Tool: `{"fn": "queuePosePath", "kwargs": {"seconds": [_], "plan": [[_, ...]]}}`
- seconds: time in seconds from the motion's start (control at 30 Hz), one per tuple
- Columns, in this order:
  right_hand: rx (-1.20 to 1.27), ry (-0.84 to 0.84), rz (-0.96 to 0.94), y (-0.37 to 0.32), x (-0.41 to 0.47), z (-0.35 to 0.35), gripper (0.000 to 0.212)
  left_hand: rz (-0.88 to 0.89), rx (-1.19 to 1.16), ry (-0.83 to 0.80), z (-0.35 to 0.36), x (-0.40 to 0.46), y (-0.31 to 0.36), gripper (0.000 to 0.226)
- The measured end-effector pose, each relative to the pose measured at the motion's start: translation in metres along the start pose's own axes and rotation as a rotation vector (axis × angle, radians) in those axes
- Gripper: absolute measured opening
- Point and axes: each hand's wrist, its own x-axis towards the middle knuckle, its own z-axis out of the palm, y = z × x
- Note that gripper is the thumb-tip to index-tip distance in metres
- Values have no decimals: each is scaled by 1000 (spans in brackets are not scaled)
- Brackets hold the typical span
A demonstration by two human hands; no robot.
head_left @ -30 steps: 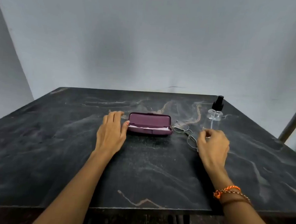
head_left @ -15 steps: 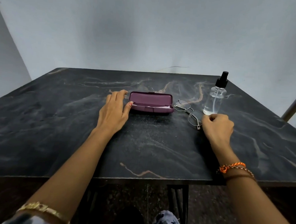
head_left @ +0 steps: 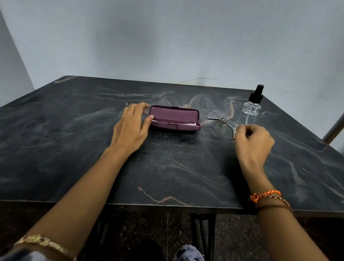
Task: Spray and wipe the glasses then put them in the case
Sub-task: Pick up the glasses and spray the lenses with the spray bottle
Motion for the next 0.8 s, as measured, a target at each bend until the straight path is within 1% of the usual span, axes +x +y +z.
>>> {"fn": "queuePosePath", "kwargs": {"seconds": [0.17, 0.23, 0.33, 0.43, 0.5, 0.6, 0.7, 0.73, 0.8], "plan": [[234, 114, 99, -7, 6, -2, 21, 57, -79, 82, -2, -1, 1, 25], [367, 112, 129, -13, 10, -2, 18, 103, -146, 134, -1, 1, 4, 23], [572, 10, 156, -24, 18, -1, 17, 118, -323, 237, 4, 9, 12, 22], [787, -188, 199, -38, 29, 6, 23, 50, -514, 316, 6, 22, 22, 19], [893, -331, 220, -46, 36, 14, 26, -59, -698, 287, 4, 37, 27, 15], [919, -478, 183, -51, 42, 27, 26, -261, -1071, 143, 0, 58, 33, 17], [923, -528, 143, -53, 50, 39, 31, -368, -1375, 0, 1, 73, 32, 26], [937, -538, 137, -54, 53, 43, 34, -374, -1433, -21, 1, 78, 32, 29], [959, -549, 141, -53, 57, 48, 37, -379, -1500, -21, 3, 85, 31, 23]]}}
